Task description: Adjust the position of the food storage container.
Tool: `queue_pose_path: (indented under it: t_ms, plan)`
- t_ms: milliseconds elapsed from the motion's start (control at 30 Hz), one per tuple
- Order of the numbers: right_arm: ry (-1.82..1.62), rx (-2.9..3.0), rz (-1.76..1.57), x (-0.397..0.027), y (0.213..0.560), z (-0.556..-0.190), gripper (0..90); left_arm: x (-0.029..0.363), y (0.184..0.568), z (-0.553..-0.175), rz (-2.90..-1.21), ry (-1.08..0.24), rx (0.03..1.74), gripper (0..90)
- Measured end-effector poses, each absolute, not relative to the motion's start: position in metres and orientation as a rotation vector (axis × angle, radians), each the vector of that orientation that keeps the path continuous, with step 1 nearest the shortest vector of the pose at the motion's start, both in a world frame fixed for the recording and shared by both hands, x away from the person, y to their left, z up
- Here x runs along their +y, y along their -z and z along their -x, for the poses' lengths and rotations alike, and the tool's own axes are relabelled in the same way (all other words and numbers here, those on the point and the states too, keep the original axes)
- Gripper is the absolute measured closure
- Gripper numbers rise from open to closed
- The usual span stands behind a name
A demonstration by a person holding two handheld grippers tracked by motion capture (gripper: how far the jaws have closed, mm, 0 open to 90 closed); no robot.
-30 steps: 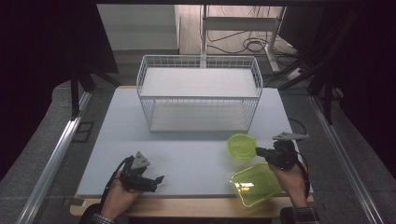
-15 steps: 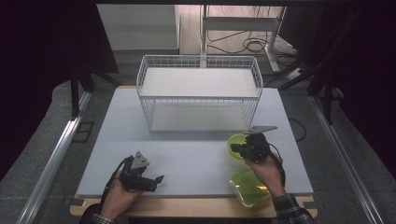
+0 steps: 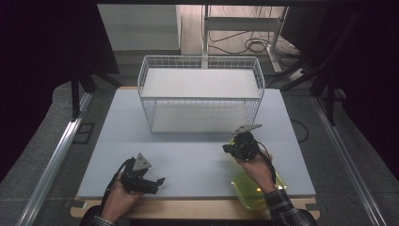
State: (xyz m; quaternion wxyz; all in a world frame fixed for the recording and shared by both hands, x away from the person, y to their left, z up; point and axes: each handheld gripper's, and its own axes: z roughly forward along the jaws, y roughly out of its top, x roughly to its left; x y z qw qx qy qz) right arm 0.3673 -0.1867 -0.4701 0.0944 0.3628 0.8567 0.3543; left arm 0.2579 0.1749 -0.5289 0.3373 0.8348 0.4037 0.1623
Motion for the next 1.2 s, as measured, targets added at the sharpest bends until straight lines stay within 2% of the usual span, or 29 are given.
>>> queue_pose_path:
  t_ms: [1000, 1200]
  plan:
    - [-1.006, 2.360, -1.256, -0.272, 0.464, -0.373, 88.7, 0.173, 0.530, -0.257, -2.198, -0.440, 1.050, 7.8]
    - [-1.059, 2.355, -1.253, -0.280, 0.456, -0.358, 88.6, 0.174, 0.529, -0.257, -2.190, -0.446, 1.054, 7.9]
